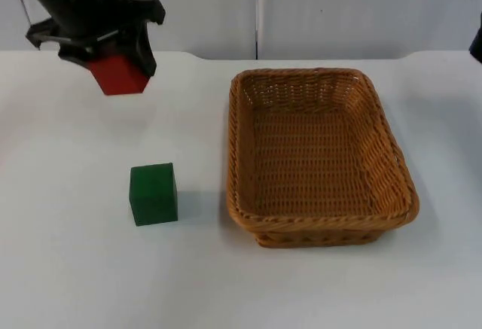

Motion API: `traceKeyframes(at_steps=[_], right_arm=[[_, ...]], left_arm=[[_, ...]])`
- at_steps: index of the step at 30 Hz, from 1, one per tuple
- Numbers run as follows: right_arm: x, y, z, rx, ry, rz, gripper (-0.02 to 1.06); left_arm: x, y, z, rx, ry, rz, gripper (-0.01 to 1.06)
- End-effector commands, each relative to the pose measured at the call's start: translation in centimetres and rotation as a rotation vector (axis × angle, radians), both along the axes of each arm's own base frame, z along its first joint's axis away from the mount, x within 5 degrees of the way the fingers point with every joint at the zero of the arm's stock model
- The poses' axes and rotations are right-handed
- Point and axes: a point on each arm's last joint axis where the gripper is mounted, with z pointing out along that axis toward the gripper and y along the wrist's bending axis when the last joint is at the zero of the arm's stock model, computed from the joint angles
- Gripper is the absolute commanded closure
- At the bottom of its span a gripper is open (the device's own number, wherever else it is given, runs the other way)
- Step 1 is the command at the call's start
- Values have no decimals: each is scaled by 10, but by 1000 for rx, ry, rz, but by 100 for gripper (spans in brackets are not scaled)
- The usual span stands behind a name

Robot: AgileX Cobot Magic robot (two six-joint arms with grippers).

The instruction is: Pick up one cube with each hand and place exactly two cubes into the same basket, leaving the remaining cube outside.

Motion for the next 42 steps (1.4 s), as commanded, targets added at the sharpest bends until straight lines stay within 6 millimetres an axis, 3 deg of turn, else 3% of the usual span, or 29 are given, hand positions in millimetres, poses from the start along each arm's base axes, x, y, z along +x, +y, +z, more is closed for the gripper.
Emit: traceKeyframes(at_steps=[1,6,21,31,35,39,42], right_arm=[[-6,1,19,10,-36,-1,105],[-11,1,33,13,-63,-1,105],[-11,1,35,21,-74,-10,105],[-12,11,36,92,-72,-32,105],[-13,26,37,105,-93,-6,105],[-12,55,41,145,-165,25,105],[-7,61,41,179,-160,-13,105]], left_arm=[[-7,-1,23,-5,-25,-6,100],[-14,0,41,-6,-37,-10,100],[-18,-7,45,-10,-27,-24,100],[-26,-42,45,-9,-30,-105,100],[-31,-57,45,9,-33,-148,100],[-43,-87,44,23,-31,-228,100],[-48,-98,44,36,-35,-263,100]])
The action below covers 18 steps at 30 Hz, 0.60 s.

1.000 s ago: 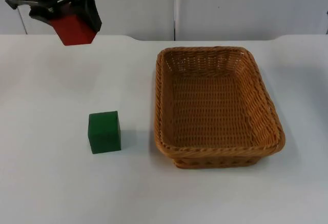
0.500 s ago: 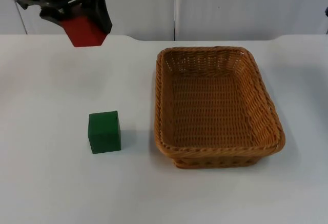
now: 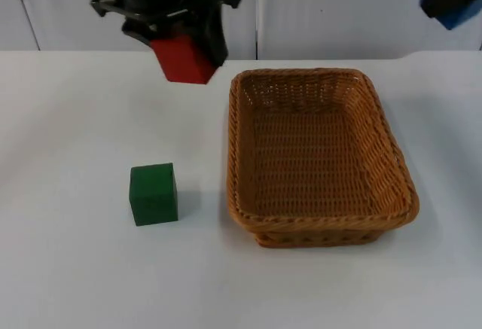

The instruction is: Pick up one cube with each hand and place exactly two cubes into the same basket, leaving the remaining cube outside.

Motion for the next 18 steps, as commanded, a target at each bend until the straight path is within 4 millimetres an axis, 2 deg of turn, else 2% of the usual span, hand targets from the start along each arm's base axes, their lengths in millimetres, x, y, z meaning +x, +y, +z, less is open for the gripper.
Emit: traceKeyframes(at_steps=[1,4,7,8,12,13,16,18], right_arm=[[4,7,4,38,-8,-24,105],[13,14,4,49,35,-29,105],[27,34,-3,58,109,-21,105],[27,34,-3,58,109,-21,105],[39,62,-14,53,128,21,105],[39,62,-14,53,128,21,105],[44,80,-21,61,125,39,105],[46,82,-23,63,123,40,105]], left_arm=[[-6,-9,5,9,-7,-26,100],[-12,-22,5,16,-18,-60,100],[-20,-40,3,30,-35,-110,100],[-20,-40,3,30,-35,-110,100],[-27,-54,-1,44,-41,-151,100],[-27,-54,-1,44,-41,-151,100],[-31,-62,-4,50,-44,-185,100],[-31,-64,-7,56,-43,-202,100]])
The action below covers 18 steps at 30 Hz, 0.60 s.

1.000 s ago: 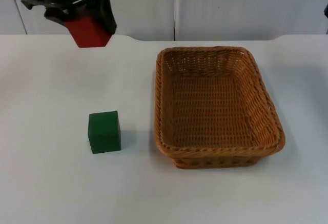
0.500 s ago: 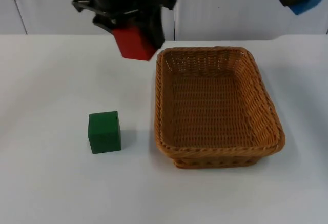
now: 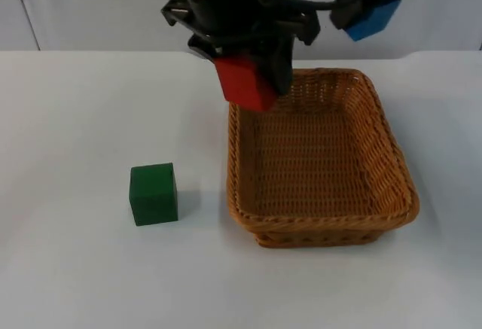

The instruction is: Pick up one cube with each hand and place exactly two cubes into the same basket, leaving the remaining cube outside.

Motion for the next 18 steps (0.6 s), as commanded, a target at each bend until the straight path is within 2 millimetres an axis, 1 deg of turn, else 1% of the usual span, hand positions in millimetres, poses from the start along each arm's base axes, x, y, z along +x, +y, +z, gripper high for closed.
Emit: traceKeyframes(at_steps=[1,4,5,9,10,12,13,14,16,18], right_arm=[[1,9,1,15,-5,6,105],[6,11,-8,15,4,-7,105],[6,11,-8,15,4,-7,105],[10,14,-26,18,39,-10,105],[10,14,-26,18,39,-10,105],[11,15,-35,22,58,-11,105],[13,16,-43,19,72,-12,105],[13,16,-43,19,72,-12,105],[12,21,-55,9,95,-3,105],[13,21,-58,5,97,-3,105]], left_arm=[[-2,-5,-6,12,-2,-24,100],[-2,-10,-20,27,17,-43,100],[-2,-10,-20,27,17,-43,100],[-2,-13,-42,19,28,-35,100],[-2,-13,-42,19,28,-35,100],[-3,-11,-52,13,15,-18,100],[-4,-10,-58,8,6,-6,100],[-4,-10,-58,8,6,-6,100],[-5,-10,-63,-7,-7,1,100],[-5,-11,-64,-13,-8,-5,100]])
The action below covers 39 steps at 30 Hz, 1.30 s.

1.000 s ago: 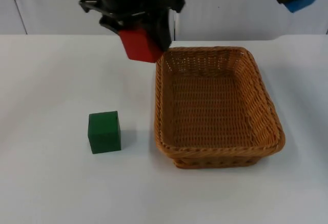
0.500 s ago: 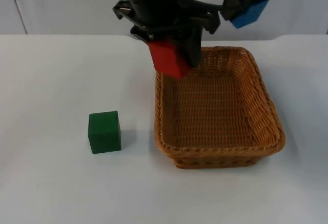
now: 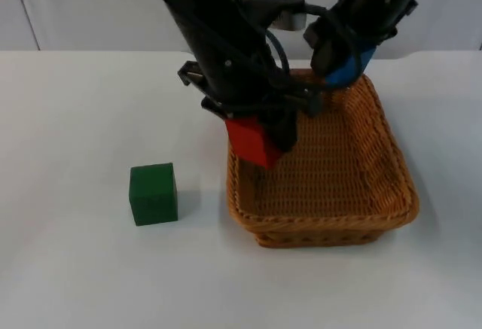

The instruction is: Pick up one cube with each hand and place exactly two cubes into the same basket, leaving the remaining cube outside.

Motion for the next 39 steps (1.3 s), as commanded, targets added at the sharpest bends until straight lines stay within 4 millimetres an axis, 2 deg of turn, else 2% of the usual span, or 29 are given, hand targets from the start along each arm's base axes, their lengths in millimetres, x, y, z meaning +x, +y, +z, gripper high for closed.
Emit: traceKeyframes(at_steps=[1,2,10,13,18,30,34,37,39], right_arm=[[-1,7,-3,11,-2,6,105],[-1,12,-5,14,-10,14,105],[2,16,-12,20,-39,14,105],[3,17,-23,15,-22,13,105],[4,18,-35,11,-9,11,105],[5,18,-51,0,16,10,105],[5,18,-56,-5,28,11,105],[4,18,-58,-9,37,11,105],[4,18,-58,-9,37,11,105]], left_arm=[[-1,-5,1,-34,-11,0,100],[-1,-6,-1,-48,-9,-10,100],[0,-8,-21,-44,9,-20,100],[1,-8,-33,-32,25,-17,100],[3,-9,-43,-27,24,-11,100],[5,-9,-43,-35,7,-3,100],[5,-9,-51,-25,20,-4,100],[4,-9,-58,-15,38,-4,97],[4,-9,-62,-8,43,-7,87]])
